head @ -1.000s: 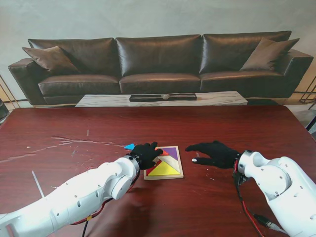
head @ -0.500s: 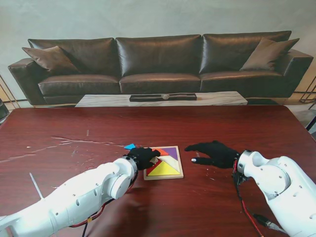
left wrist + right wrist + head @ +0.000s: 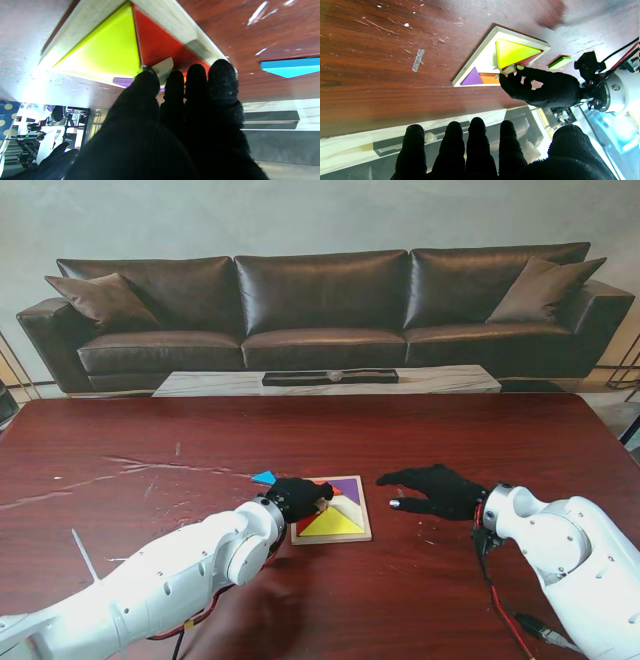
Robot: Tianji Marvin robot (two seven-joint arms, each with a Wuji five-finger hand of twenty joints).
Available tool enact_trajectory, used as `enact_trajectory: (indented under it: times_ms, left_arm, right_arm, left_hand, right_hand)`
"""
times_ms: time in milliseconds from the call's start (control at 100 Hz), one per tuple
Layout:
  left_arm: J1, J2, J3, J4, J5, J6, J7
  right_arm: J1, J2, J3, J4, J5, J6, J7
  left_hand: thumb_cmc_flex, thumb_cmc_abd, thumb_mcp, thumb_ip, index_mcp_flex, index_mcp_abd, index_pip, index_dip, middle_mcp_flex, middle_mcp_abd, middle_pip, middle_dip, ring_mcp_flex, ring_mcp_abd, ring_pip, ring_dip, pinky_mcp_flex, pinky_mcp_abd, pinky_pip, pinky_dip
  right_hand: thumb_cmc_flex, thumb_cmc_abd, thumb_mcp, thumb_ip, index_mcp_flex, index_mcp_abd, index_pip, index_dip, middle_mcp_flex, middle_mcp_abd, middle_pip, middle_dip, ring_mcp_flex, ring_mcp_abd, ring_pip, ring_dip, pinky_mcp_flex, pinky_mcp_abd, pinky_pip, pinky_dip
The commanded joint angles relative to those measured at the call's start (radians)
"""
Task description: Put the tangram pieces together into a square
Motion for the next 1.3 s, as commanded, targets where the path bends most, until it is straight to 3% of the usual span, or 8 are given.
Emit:
enact_trajectory:
  times_ms: [0,300,330,780,1290]
  left_arm:
    - [-0.004,-0.011,0.01,0.01,-0.007,-0.011,0.001]
    - [-0.032,-0.045,0.044,0.071,-0.017,-0.053,0.058]
    - [-0.036,-0.05,0.047,0.08,-0.019,-0.057,0.065]
    - [-0.084,-0.105,0.087,0.187,-0.043,-0.125,0.136]
    - [-0.1,-0.133,0.102,0.241,-0.06,-0.153,0.167]
  right_arm:
    - [-0.008,0.0,0.0,-0.005,-0.005,0.001,0.001]
    - [-0.013,0.0,0.007,-0.008,-0.007,0.0,0.002]
    - [-0.014,0.0,0.008,-0.008,-0.007,0.0,0.001]
    - [-0.022,0.0,0.017,-0.011,-0.008,0.0,-0.001]
    - [-0.022,0.001,0.019,-0.013,-0.009,0.003,0.005]
  left_hand:
    - [0.082,-0.023,-0.01,0.013,0.024,-0.005,0.029,0.011,0.057,-0.053,-0.013,0.001,0.022,-0.009,0.032,0.016,0.018,-0.026,0.022,-0.008]
    - [0.086,-0.033,0.009,0.01,0.106,-0.057,0.135,0.022,0.059,-0.05,-0.012,0.002,0.016,-0.013,0.036,0.019,0.019,-0.033,0.018,-0.007]
    - [0.082,-0.039,0.026,0.004,0.115,-0.067,0.187,-0.02,0.058,-0.049,-0.015,0.003,0.015,-0.014,0.036,0.027,0.019,-0.033,0.016,-0.005]
    - [0.096,-0.045,0.045,0.0,0.193,-0.125,0.249,-0.034,0.067,-0.067,-0.031,-0.008,0.013,-0.01,0.022,0.052,0.009,-0.036,0.009,-0.003]
    - [0.1,-0.044,0.053,-0.004,0.215,-0.136,0.274,-0.051,0.066,-0.059,-0.067,-0.033,0.003,-0.002,-0.018,0.05,-0.007,-0.029,-0.015,-0.007]
  right_hand:
    - [0.005,0.015,0.002,0.023,-0.018,-0.026,0.001,-0.005,0.008,0.001,0.008,0.007,0.013,-0.011,-0.001,0.011,-0.014,0.008,0.0,-0.007]
    - [0.005,0.016,0.002,0.024,-0.019,-0.025,0.001,-0.005,0.008,0.0,0.008,0.007,0.013,-0.011,-0.002,0.011,-0.014,0.008,0.0,-0.007]
    - [0.004,0.016,0.002,0.023,-0.019,-0.025,0.001,-0.005,0.008,0.0,0.008,0.007,0.013,-0.011,-0.002,0.011,-0.014,0.008,0.0,-0.007]
    - [0.003,0.016,0.002,0.023,-0.019,-0.02,0.0,-0.005,0.01,0.0,0.009,0.007,0.015,-0.012,-0.001,0.011,-0.013,0.008,0.001,-0.006]
    - [0.003,0.017,0.002,0.024,-0.018,-0.016,0.0,-0.004,0.009,0.0,0.009,0.007,0.015,-0.012,0.0,0.011,-0.012,0.007,0.001,-0.006]
